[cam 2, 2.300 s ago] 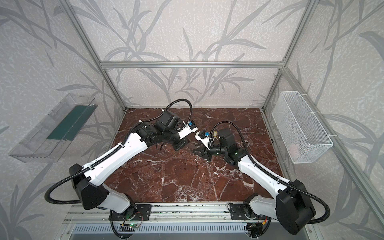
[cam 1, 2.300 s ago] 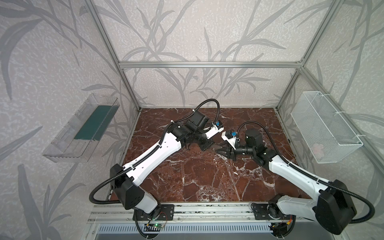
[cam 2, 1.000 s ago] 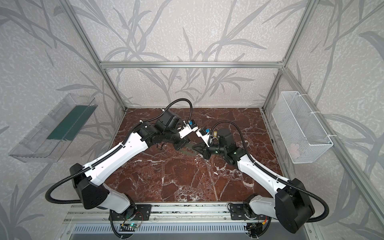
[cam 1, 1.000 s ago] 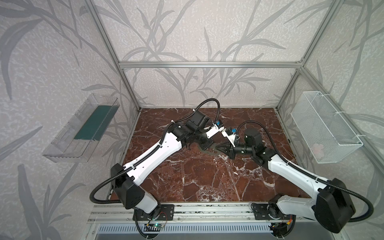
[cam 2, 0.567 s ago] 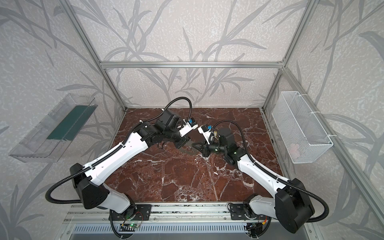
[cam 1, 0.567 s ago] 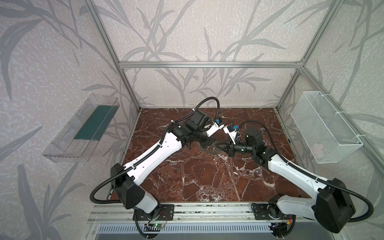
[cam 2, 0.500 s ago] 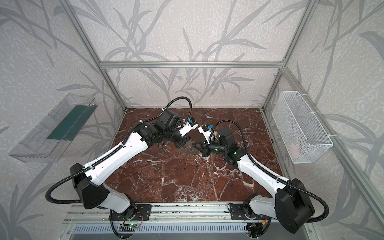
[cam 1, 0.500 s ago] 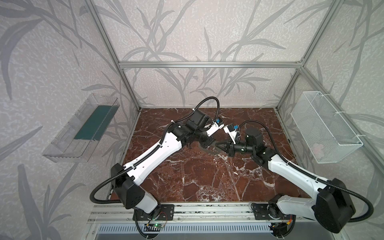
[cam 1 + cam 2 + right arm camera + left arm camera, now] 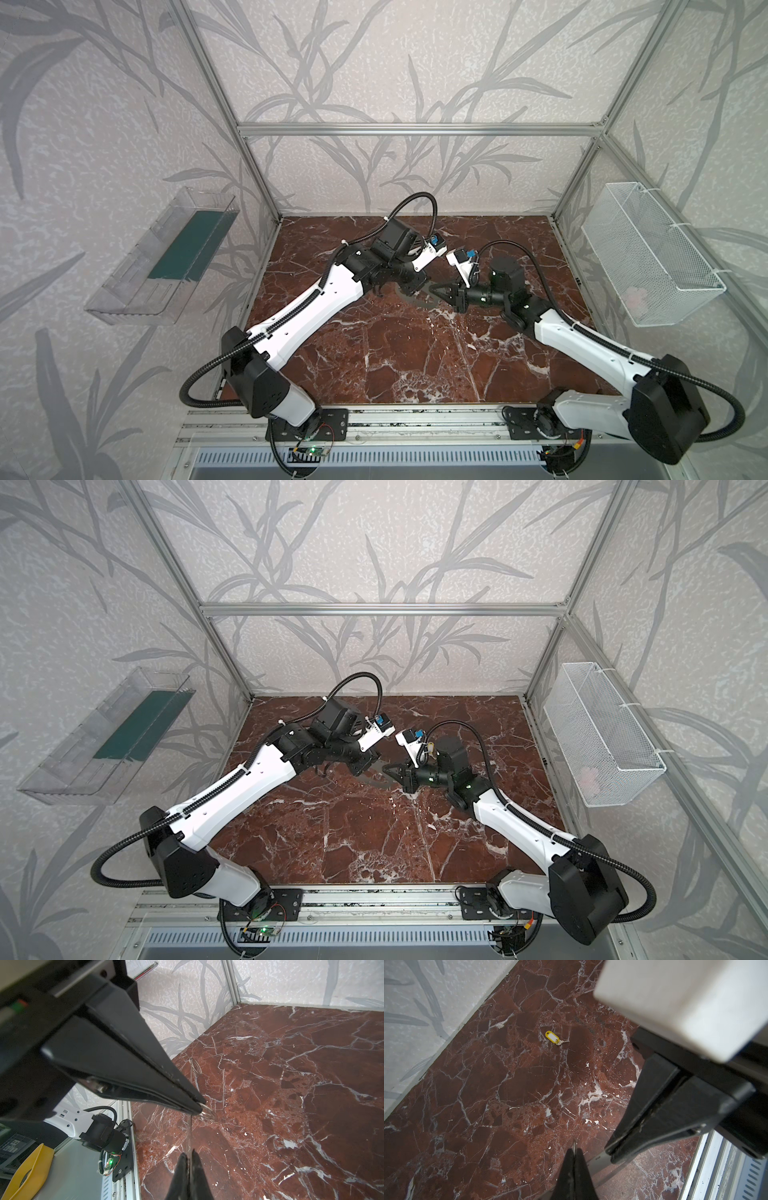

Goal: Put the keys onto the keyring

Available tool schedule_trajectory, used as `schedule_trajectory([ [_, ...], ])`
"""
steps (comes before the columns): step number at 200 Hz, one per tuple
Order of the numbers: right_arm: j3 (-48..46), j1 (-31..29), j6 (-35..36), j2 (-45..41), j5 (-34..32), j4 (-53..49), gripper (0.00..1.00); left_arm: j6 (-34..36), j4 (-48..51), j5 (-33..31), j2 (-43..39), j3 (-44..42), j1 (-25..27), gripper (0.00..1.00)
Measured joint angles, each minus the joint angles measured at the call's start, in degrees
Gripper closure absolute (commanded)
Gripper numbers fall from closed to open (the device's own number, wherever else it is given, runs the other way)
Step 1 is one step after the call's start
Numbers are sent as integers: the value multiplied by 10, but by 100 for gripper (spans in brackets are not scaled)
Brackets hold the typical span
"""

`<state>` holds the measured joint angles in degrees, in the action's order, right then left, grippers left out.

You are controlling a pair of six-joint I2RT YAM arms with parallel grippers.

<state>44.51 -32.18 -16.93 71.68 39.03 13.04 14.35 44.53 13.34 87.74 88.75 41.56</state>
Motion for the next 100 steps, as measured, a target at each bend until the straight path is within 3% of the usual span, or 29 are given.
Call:
schedule_trajectory([
  [100,1,-9,-5,0,-16,-6,100,0,1,-5,0,-5,0,100],
])
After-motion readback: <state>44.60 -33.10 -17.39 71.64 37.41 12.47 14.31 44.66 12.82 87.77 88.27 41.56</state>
